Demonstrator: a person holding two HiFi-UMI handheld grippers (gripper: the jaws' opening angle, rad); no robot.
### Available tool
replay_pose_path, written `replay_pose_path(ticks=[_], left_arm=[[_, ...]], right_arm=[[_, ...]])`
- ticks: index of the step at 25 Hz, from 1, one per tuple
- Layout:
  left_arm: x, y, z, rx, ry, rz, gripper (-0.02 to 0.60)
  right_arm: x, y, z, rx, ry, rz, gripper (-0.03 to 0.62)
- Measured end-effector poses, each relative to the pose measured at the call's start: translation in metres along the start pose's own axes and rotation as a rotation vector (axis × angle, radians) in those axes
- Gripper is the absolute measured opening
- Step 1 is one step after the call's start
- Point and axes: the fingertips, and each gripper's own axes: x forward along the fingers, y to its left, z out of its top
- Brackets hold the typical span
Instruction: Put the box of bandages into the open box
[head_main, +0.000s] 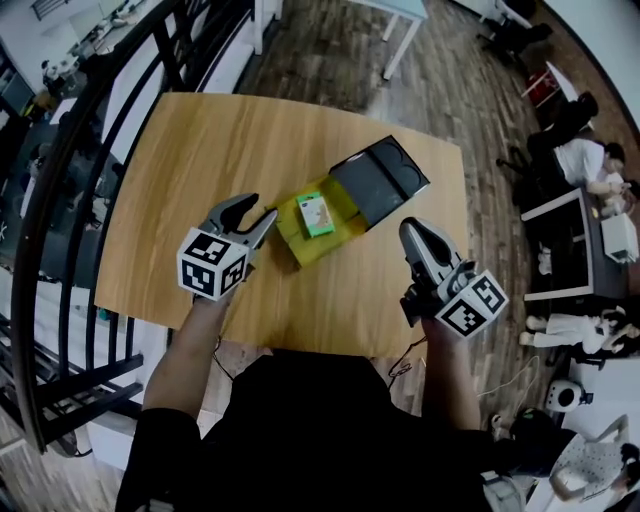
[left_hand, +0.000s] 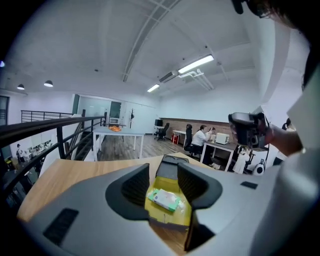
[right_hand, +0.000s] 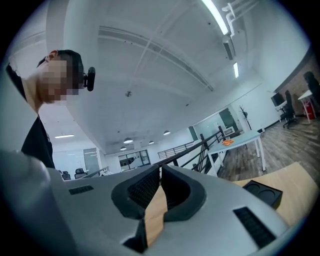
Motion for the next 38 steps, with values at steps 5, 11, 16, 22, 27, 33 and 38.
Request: replay_pose_path(ticks=[5,11,16,22,27,33,38], left_arm=[[-0.031,-0.011,0.017,0.042,-0.051,-0.004,0.166],[-0.062,-0.024,0.034,0.067,-0.085,0.015,0.145],[-0.078,-0.039,0.049,0.068,-0.133,0.063,0.133],[-0.083,-0.048,0.065,0.066,-0.171,0.124,0.124],[-0.075,-0.048,0.068,0.080,-0.155,0.147,0.115],[-0.064,-0.041,0.078,0.090,-0.162,0.179,0.101],[-0.059,-0.038,0.083,0.092,-0.180,0.187,0.101]], right_arm=[[0.000,0.015,0.003,-0.028,-0.006,0.006,0.038],[-0.004,0.021,0.021,-0.069,-0.042,0.030,0.038],[-0.023,0.022,0.039,-0.121,-0.069,0.036,0.037],[-0.047,0.018,0.057,-0.201,-0.097,0.027,0.035],[-0.054,-0.003,0.064,-0.229,-0.102,0.017,0.035],[-0.050,-0.018,0.077,-0.267,-0.120,0.017,0.035],[-0.040,-0.020,0.075,-0.251,-0.138,-0.003,0.035]])
